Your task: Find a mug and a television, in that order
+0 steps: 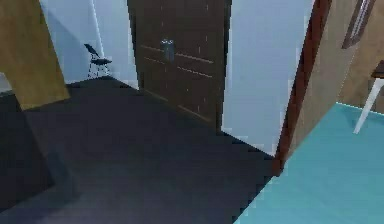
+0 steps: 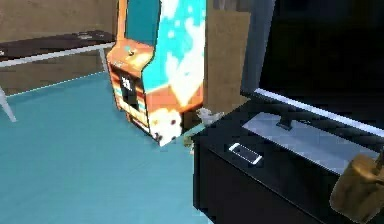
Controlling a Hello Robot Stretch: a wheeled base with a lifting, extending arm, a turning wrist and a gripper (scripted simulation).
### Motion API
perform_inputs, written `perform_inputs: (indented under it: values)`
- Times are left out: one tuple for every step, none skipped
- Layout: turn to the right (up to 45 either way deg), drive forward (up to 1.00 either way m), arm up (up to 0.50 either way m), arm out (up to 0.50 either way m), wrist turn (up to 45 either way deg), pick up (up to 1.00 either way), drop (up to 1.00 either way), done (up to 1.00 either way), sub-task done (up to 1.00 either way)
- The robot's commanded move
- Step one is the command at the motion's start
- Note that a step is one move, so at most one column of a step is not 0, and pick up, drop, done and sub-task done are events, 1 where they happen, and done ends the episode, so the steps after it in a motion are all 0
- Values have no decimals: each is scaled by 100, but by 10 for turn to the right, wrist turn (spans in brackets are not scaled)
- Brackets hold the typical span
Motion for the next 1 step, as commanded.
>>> perform_inputs:
  values:
    - [450, 0, 0, 0, 0, 0, 0, 0, 0]
